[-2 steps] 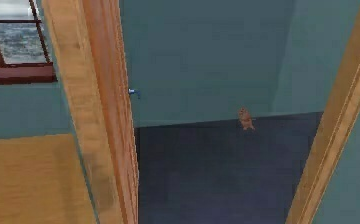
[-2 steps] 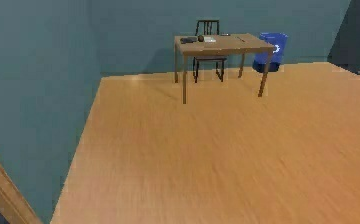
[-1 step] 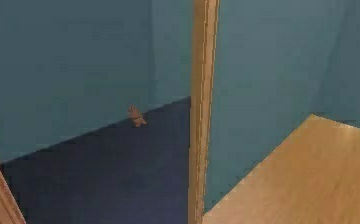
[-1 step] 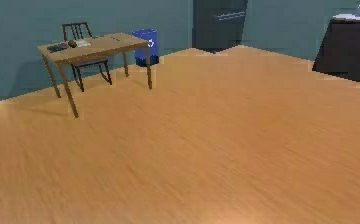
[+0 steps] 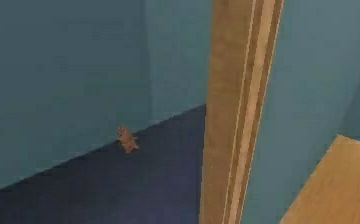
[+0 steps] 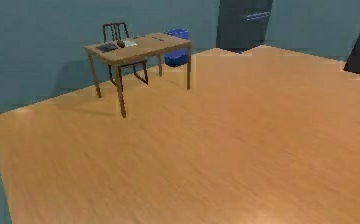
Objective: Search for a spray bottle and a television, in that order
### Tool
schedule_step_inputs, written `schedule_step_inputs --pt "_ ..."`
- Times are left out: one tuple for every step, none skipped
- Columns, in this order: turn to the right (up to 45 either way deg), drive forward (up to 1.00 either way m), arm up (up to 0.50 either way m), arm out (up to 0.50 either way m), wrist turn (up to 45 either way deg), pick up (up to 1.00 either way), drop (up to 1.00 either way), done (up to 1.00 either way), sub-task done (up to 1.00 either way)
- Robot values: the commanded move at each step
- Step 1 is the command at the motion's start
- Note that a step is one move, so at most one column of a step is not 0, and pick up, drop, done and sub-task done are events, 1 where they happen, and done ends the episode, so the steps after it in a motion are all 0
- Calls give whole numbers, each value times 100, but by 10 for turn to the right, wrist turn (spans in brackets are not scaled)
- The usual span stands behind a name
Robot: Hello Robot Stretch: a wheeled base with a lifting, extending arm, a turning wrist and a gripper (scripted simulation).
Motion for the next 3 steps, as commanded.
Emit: schedule_step_inputs --pt "-360 0 0 0 0 0 0 0 0" --pt "0 45 0 0 0 0 0 0 0" --pt "-90 0 0 0 0 0 0 0 0"
